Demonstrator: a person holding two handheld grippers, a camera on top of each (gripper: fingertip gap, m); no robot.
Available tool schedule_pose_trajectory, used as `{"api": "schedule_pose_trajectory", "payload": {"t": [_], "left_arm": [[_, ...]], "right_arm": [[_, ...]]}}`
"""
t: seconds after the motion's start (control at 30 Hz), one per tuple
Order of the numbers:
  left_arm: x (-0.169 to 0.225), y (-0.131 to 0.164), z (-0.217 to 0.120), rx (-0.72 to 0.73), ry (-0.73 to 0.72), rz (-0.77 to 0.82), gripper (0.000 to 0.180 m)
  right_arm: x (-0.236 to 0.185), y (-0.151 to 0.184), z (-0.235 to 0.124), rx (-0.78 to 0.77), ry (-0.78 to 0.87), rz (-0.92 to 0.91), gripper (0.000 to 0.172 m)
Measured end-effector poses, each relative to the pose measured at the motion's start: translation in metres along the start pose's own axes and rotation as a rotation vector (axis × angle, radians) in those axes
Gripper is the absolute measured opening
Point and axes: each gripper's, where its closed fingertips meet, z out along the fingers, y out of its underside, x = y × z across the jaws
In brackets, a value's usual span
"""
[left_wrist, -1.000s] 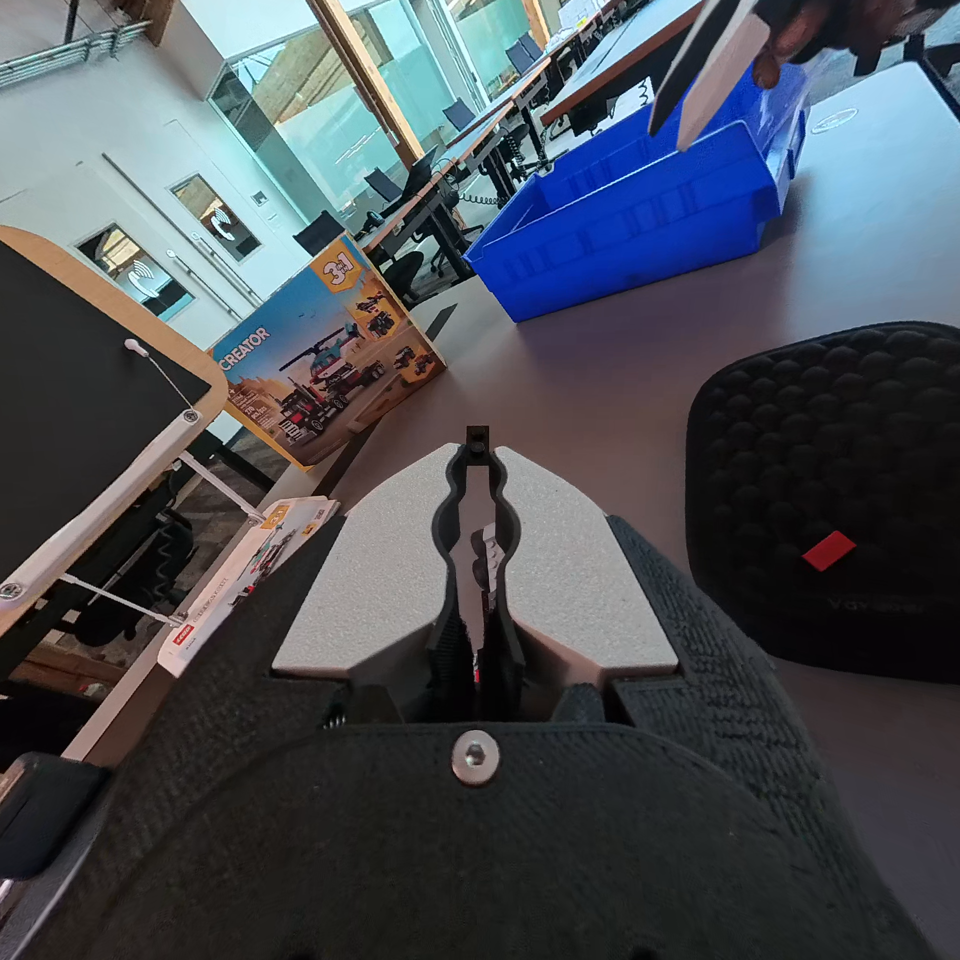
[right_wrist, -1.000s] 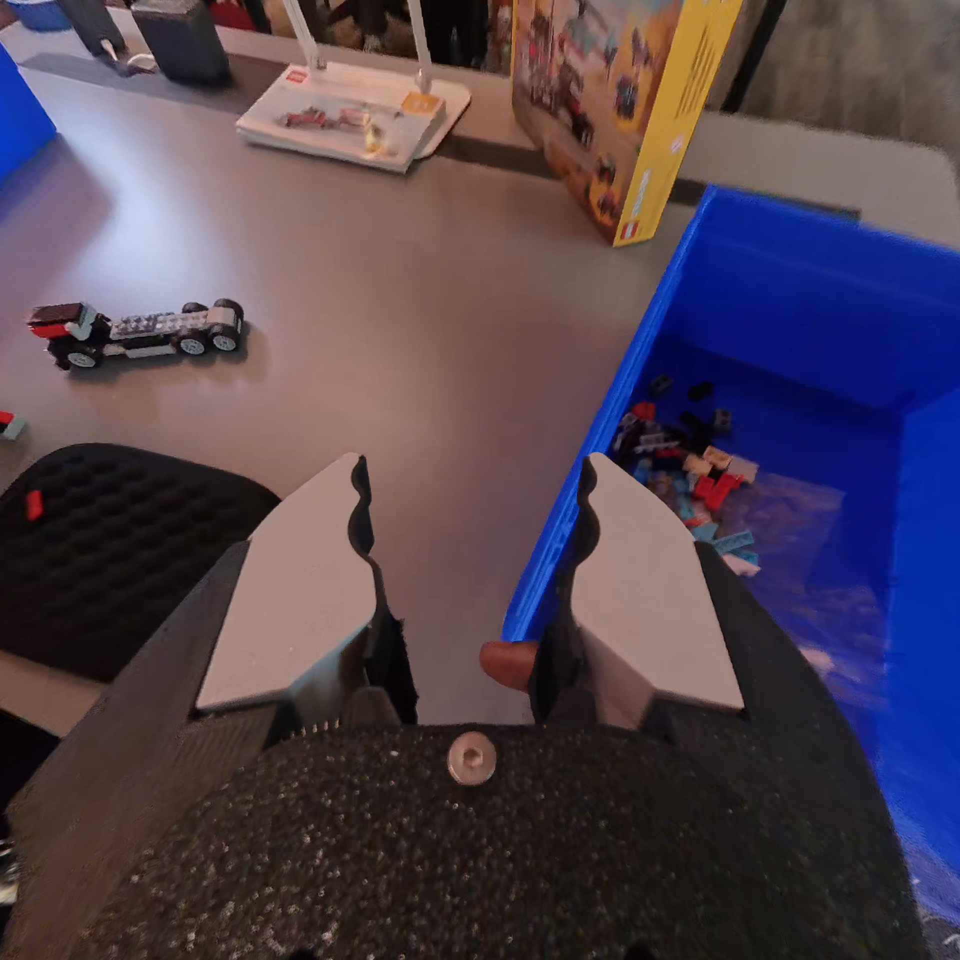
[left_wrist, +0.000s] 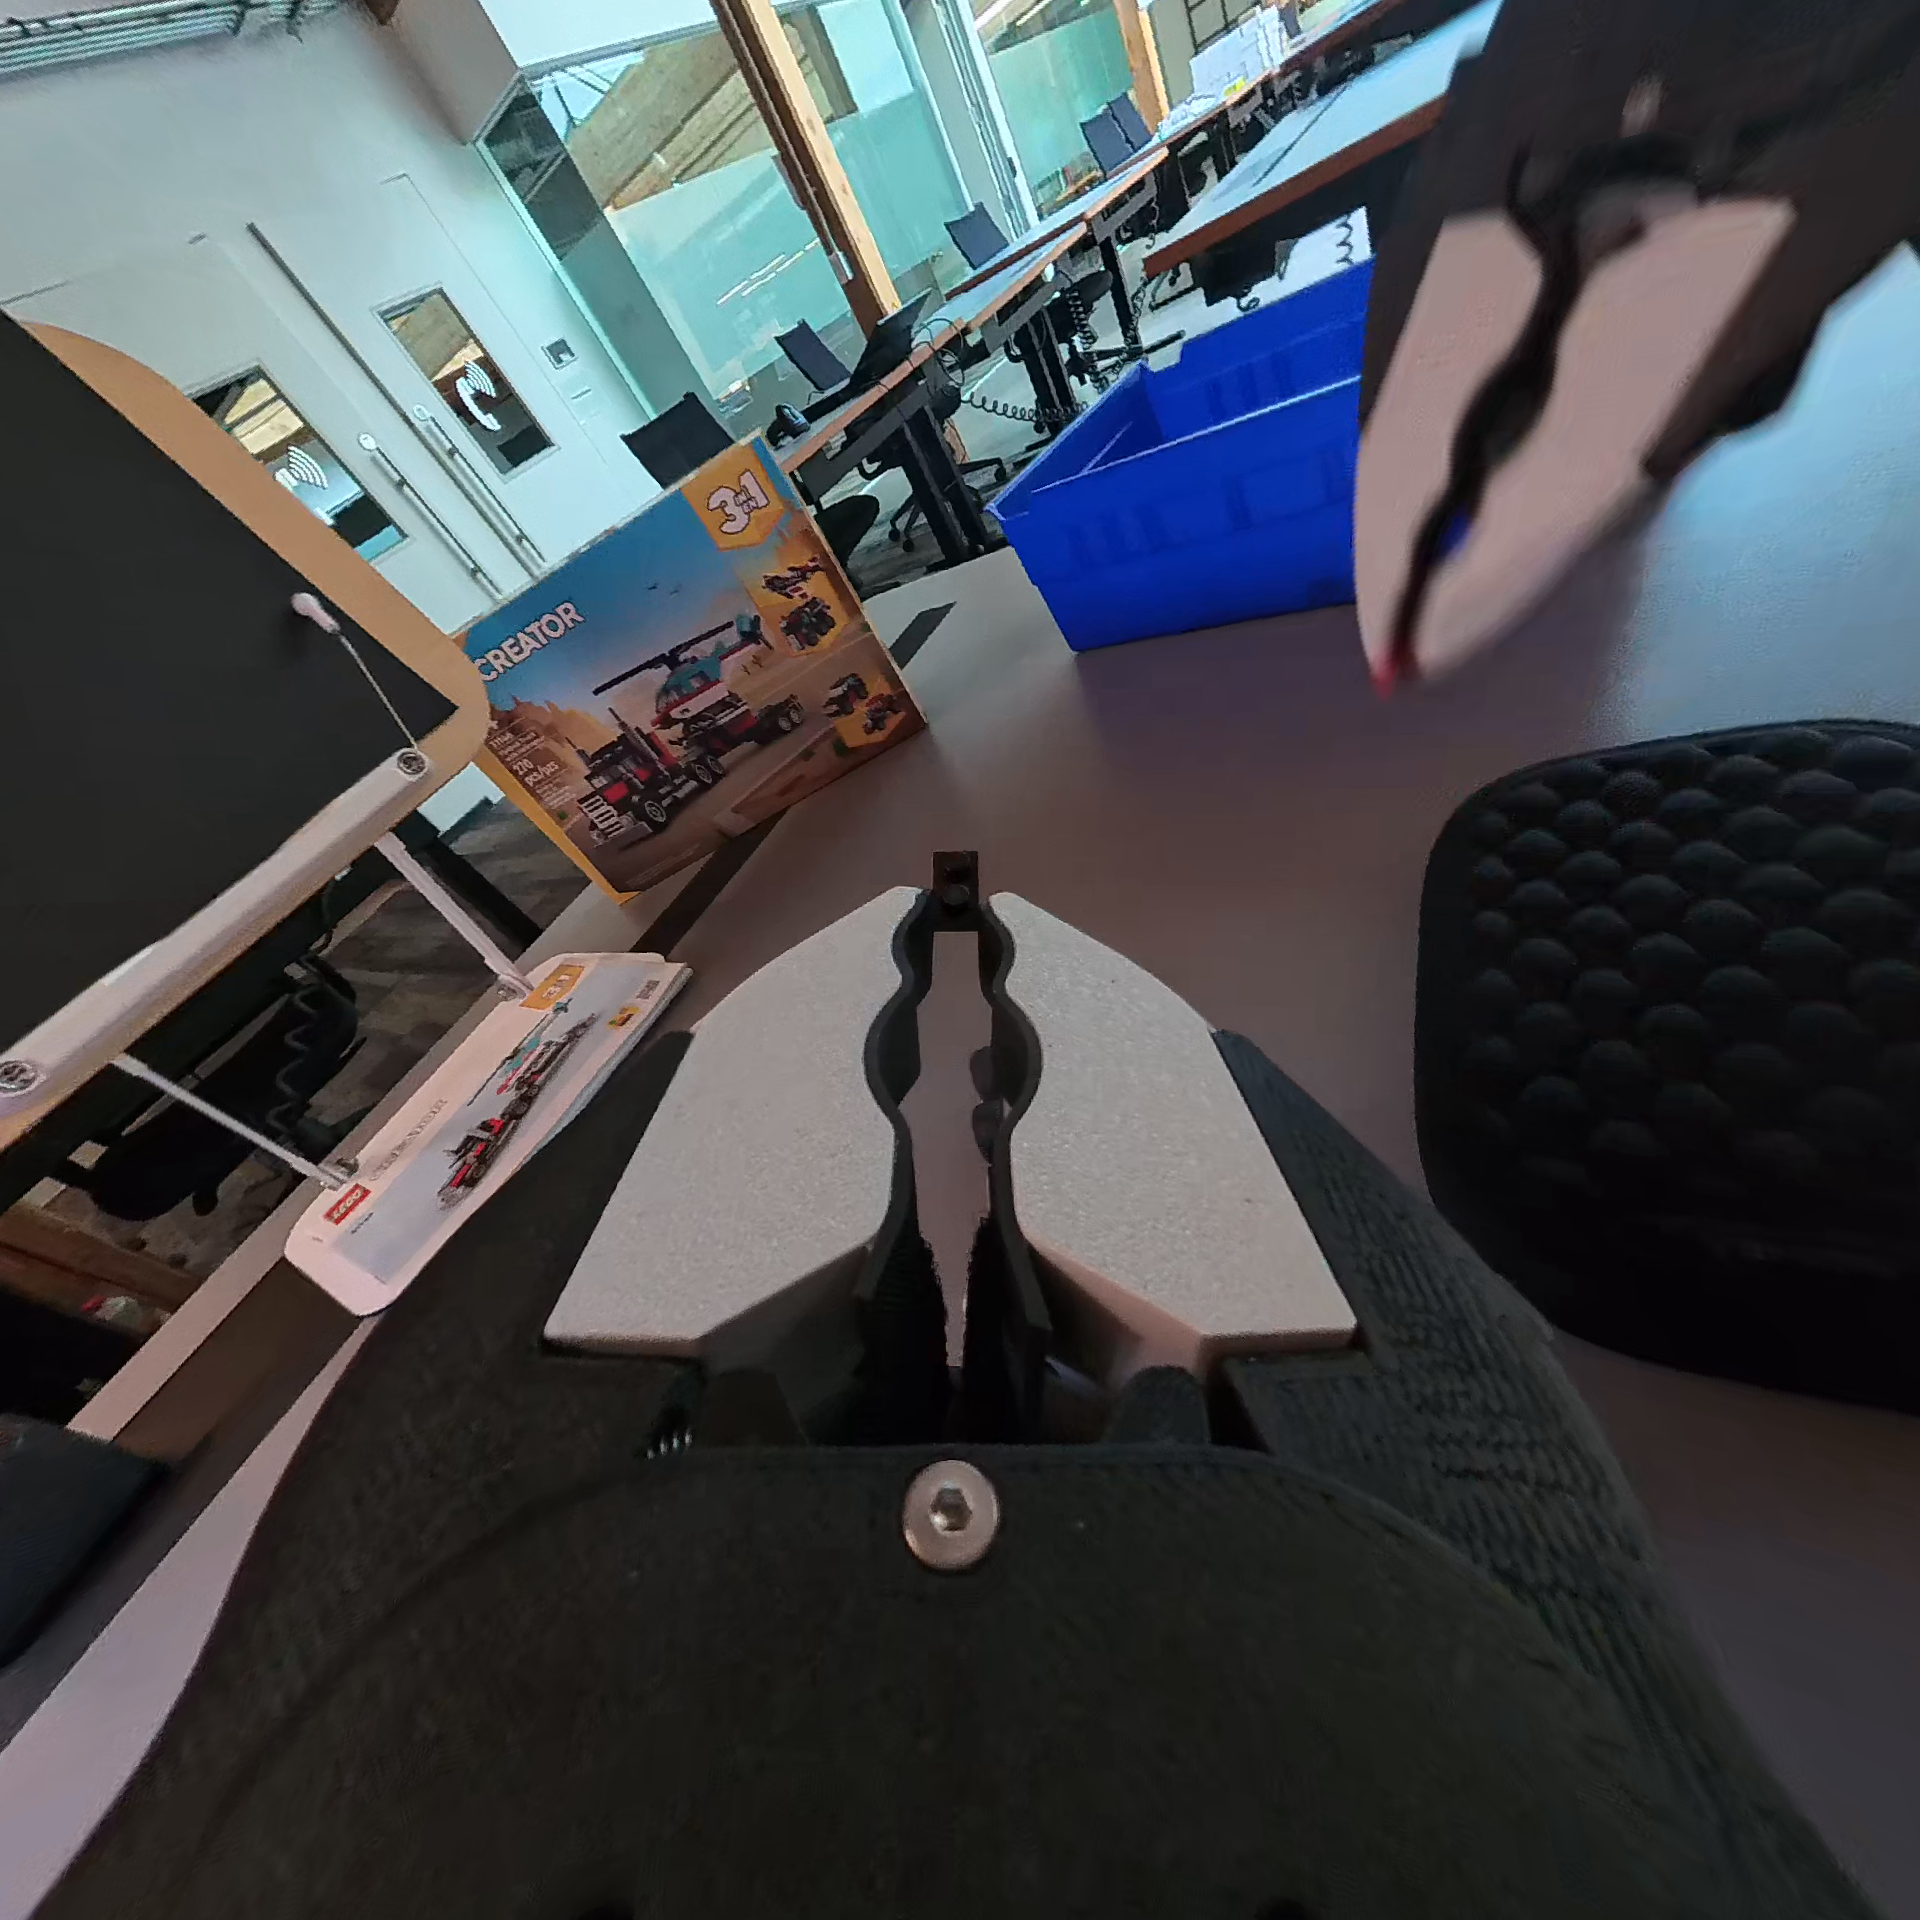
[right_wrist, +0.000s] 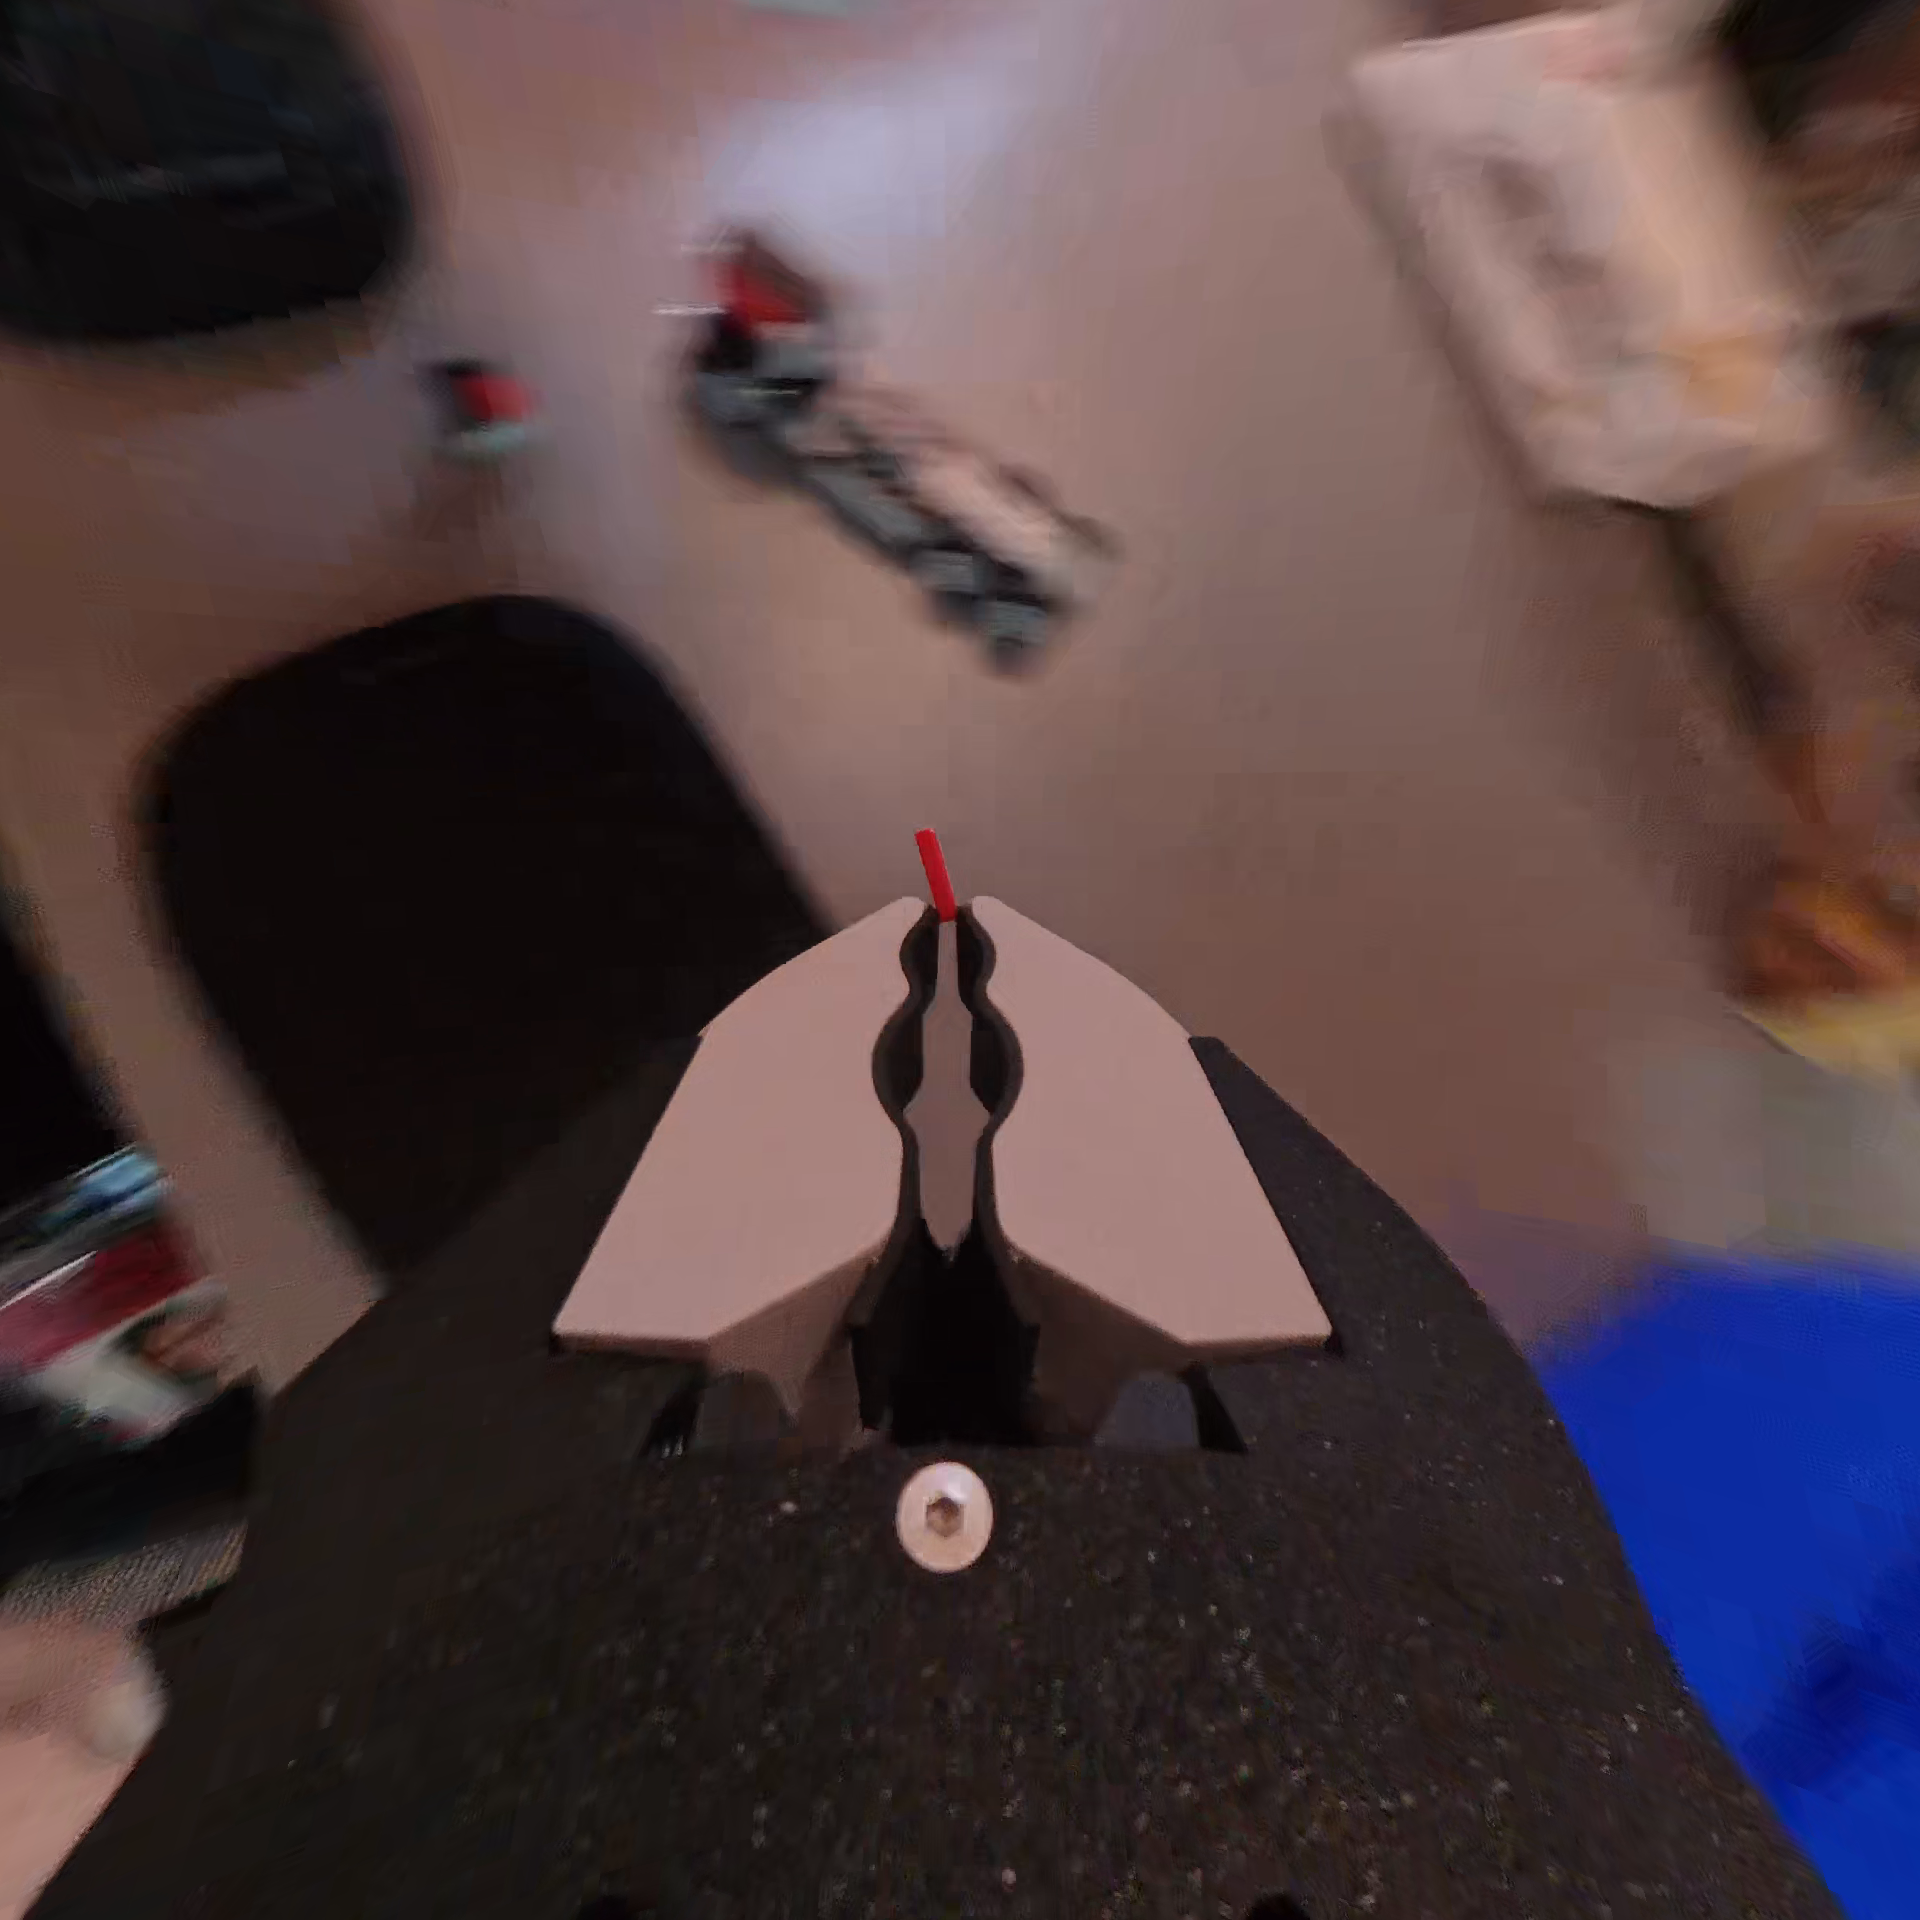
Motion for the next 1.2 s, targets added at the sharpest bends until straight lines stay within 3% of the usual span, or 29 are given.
{"api": "schedule_pose_trajectory", "payload": {"t": [0.1,0.17,0.27,0.37,0.6,0.7,0.83,1.0,1.1,1.2], "left_arm": [[-0.004,-0.003,-0.003,0.009,-0.011,-0.011,0.008],[-0.008,-0.006,-0.004,0.013,-0.023,-0.009,0.008],[-0.013,-0.006,-0.005,0.009,-0.042,-0.002,0.008],[-0.017,-0.006,-0.007,0.004,-0.056,0.002,0.008],[-0.036,-0.014,-0.020,0.015,-0.110,0.003,0.008],[-0.059,-0.025,-0.044,0.005,-0.213,0.010,0.008],[-0.097,-0.025,-0.104,-0.035,-0.354,-0.099,0.008],[-0.134,0.000,-0.227,-0.234,-0.586,-0.245,0.008],[-0.133,0.026,-0.293,-0.437,-0.702,-0.324,0.008],[-0.124,0.064,-0.326,-0.664,-0.728,-0.398,0.008]], "right_arm": [[0.087,0.054,-0.076,0.010,0.492,0.275,0.003],[0.114,0.105,-0.118,-0.046,0.699,0.469,0.003],[0.121,0.165,-0.134,-0.159,0.778,0.690,0.005],[0.119,0.186,-0.122,-0.229,0.727,0.722,0.030],[0.127,0.178,-0.131,-0.185,0.795,0.664,0.049],[0.130,0.160,-0.143,-0.066,0.836,0.631,0.050],[0.133,0.136,-0.164,0.091,0.905,0.594,0.047],[0.131,0.119,-0.179,0.143,0.966,0.553,0.047],[0.131,0.107,-0.178,0.177,0.970,0.528,0.047],[0.130,0.099,-0.171,0.184,0.944,0.504,0.048]]}}
